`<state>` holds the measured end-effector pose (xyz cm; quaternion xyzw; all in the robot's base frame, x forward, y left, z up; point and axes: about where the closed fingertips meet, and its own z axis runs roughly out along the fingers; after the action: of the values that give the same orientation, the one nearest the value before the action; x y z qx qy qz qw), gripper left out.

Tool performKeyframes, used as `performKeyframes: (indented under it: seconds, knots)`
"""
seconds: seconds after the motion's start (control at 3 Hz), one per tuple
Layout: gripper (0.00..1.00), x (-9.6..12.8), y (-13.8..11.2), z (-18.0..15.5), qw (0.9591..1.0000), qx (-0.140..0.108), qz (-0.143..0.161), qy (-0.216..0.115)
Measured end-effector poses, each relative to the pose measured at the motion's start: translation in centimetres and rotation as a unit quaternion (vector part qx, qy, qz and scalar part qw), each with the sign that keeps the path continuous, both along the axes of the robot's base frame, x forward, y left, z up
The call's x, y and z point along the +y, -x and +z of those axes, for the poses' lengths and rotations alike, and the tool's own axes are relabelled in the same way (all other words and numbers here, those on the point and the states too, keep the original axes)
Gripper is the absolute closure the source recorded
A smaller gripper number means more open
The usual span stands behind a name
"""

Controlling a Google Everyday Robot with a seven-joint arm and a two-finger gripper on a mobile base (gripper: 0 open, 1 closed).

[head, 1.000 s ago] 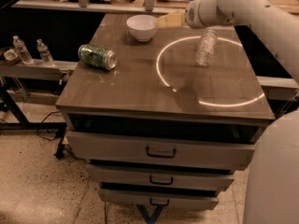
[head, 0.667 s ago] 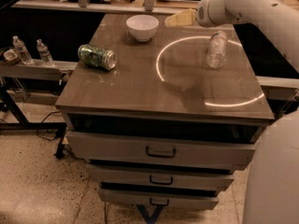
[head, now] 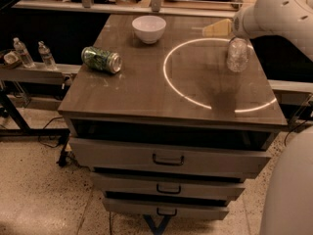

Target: Place water bottle into white bowl

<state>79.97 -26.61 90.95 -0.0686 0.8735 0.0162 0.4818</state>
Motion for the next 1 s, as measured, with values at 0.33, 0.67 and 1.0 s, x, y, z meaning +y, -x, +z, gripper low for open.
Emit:
performKeyframes:
  seconds: [0.33,0.67,1.0]
  knots:
    - [0.00,-2.4,1.5,-2.1,0.9994,0.020,-0.029,-0.001]
    - [0.03,-2.4,2.8,-3.9,0.9986,0.040,-0.033,-0.008]
    - [0.17,-1.2,3.2,-4.5,0.9985,0.050,-0.022,-0.012]
